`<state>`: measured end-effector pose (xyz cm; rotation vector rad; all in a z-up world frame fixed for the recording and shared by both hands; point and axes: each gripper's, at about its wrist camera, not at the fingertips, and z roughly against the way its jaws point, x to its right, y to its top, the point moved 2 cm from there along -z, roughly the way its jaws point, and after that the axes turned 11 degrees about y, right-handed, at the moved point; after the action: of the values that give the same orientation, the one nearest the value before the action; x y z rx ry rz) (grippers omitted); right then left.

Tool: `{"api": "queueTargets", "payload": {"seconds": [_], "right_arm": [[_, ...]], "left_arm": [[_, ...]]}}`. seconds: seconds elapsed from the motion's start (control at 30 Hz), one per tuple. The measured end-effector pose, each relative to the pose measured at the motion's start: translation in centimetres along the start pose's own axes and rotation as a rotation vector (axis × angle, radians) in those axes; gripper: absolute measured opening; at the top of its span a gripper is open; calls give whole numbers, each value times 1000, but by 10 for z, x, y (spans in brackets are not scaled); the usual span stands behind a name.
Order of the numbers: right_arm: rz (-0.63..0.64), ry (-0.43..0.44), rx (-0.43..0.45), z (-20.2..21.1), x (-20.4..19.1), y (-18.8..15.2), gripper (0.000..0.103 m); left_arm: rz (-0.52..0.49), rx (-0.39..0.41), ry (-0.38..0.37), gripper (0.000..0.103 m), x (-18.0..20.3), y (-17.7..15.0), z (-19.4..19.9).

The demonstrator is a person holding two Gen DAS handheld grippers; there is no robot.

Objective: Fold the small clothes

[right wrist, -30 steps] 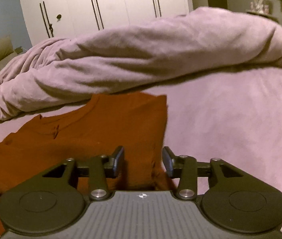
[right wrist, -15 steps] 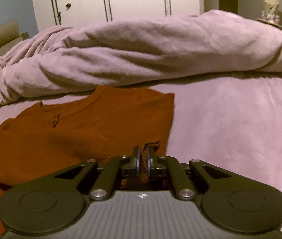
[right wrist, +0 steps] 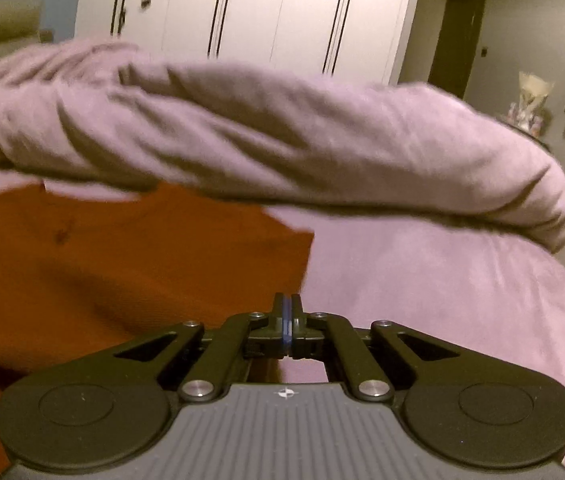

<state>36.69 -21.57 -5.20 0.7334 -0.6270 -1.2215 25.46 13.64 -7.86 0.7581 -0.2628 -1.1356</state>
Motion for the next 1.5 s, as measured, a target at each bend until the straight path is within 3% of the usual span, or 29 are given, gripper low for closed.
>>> {"api": "queueTargets", "payload": {"seconds": [0.17, 0.23, 0.3, 0.37, 0.63, 0.73, 0.97, 1.03, 1.13, 1.23, 1.4, 1.5], "right_arm": [[-103, 106, 11, 17, 11, -8, 2], [-133, 126, 4, 20, 13, -10, 7], [-180, 144, -3, 22, 18, -12, 26], [-234, 173, -9, 23, 24, -16, 34], [-365, 274, -32, 20, 32, -22, 38], [-425, 307, -14, 19, 38, -20, 44], [-520, 344, 35, 16, 47, -18, 45], [-502, 329, 62, 19, 46, -12, 45], [-468, 379, 44, 15, 39, -5, 45], [-378, 328, -2, 7, 27, -3, 45], [-390, 248, -21, -2, 32, -6, 46], [-370, 267, -41, -9, 30, -8, 44]], "left_arm": [[24, -9, -14, 86, -5, -2, 4], [25, -7, -19, 86, -5, -3, 8], [27, -4, -27, 86, -6, -5, 12], [28, -4, -29, 86, -7, -6, 15], [11, 25, -33, 87, 2, 5, 18], [5, 47, -40, 88, 7, 13, 17], [-11, 49, -35, 89, 23, 24, 3], [-9, 47, -40, 90, 26, 26, 2], [-19, 50, -32, 92, 29, 24, 0], [-24, 55, -32, 92, 30, 23, 1], [-38, 65, -36, 92, 29, 22, 4], [-33, 59, -35, 92, 29, 22, 3]]}}
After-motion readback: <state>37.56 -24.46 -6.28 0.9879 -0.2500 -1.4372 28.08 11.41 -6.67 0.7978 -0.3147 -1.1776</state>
